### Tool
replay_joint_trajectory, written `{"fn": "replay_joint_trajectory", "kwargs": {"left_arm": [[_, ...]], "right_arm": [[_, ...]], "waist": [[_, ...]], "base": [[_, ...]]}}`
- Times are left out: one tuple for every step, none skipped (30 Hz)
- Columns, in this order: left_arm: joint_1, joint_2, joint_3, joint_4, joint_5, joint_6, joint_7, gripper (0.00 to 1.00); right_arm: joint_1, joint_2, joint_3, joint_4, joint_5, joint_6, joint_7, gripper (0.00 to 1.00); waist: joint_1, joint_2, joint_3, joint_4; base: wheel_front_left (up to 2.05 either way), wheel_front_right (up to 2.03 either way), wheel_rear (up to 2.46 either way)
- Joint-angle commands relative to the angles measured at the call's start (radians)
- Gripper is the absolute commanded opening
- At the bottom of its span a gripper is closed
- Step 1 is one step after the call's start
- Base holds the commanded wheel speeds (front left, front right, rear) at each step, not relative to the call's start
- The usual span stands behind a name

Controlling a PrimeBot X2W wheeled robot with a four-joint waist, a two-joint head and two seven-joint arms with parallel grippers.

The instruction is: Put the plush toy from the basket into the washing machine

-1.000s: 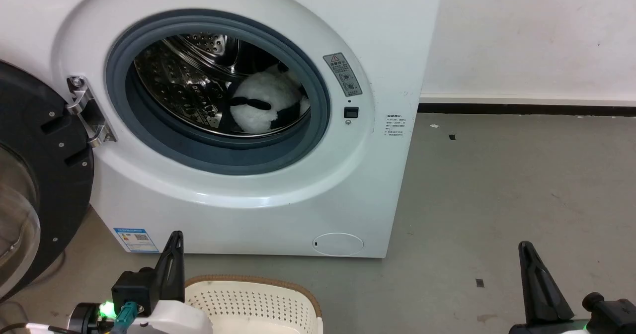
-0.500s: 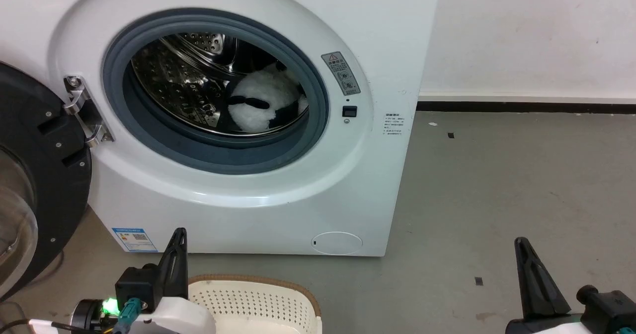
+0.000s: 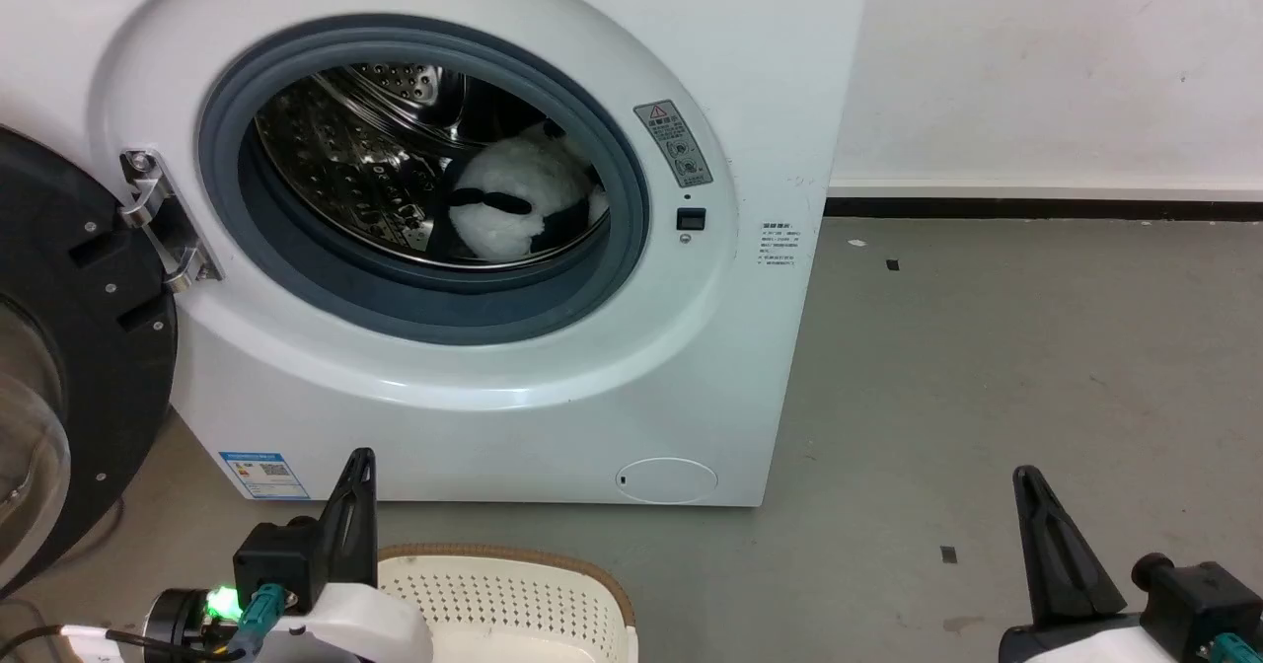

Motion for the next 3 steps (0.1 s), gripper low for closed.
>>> {"fn": "replay_joint_trajectory", "kwargs": {"left_arm": [[0.006, -0.003, 0.003, -0.011, 0.008, -0.001, 0.005, 0.00], [0.006, -0.004, 0.004, -0.012, 0.009, -0.001, 0.007, 0.00], [0.006, -0.005, 0.004, -0.014, 0.010, -0.002, 0.009, 0.00]], "right_arm": [[-0.020, 0.000, 0.004, 0.005, -0.008, 0.000, 0.007, 0.00], [-0.021, 0.000, 0.004, 0.005, -0.010, 0.000, 0.009, 0.00], [-0.023, 0.000, 0.004, 0.006, -0.011, 0.000, 0.011, 0.00]], "waist": [[-0.0001, 0.0000, 0.000, 0.000], [-0.0001, 0.0000, 0.001, -0.001], [-0.0001, 0.0000, 0.001, -0.001]], "base": [[0.00, 0.00, 0.00], [0.00, 0.00, 0.00], [0.00, 0.00, 0.00]]}}
